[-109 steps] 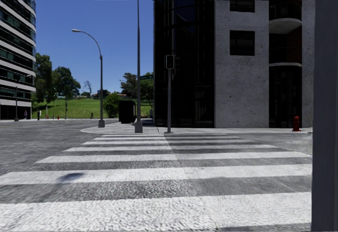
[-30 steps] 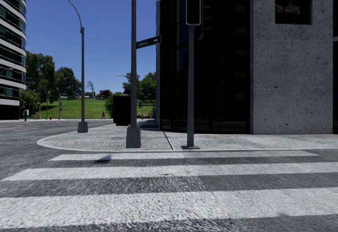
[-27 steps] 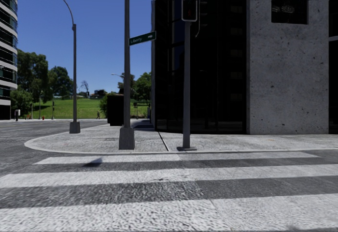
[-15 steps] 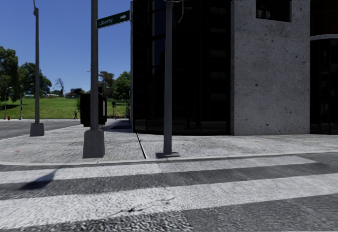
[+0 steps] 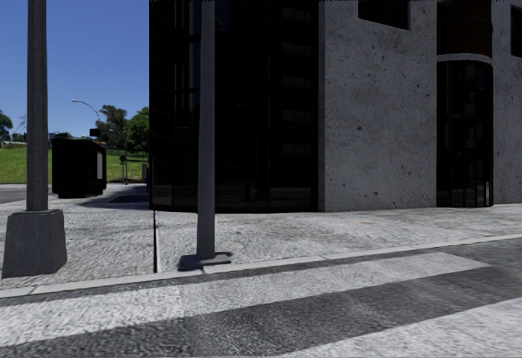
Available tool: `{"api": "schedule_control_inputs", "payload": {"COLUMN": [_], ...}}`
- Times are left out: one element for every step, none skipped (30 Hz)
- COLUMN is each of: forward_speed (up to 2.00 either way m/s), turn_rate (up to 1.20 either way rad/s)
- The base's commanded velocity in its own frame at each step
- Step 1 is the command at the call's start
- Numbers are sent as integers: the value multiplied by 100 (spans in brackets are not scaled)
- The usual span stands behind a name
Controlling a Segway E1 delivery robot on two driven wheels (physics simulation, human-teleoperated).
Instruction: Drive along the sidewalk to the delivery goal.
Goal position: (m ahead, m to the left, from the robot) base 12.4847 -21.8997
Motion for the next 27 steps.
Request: {"api": "schedule_control_inputs", "payload": {"forward_speed": [176,176,176,176,176,176,176,176,176,165,155,155,152,152,151,151,151,151,151,151,151,151,151,151,151,151,151], "turn_rate": [-42,-42,-42,-42,-42,-42,-42,-42,-42,-42,-42,-42,-42,-42,-42,-42,-42,-42,-42,-42,-42,-42,-42,-42,-42,-42,-42]}}
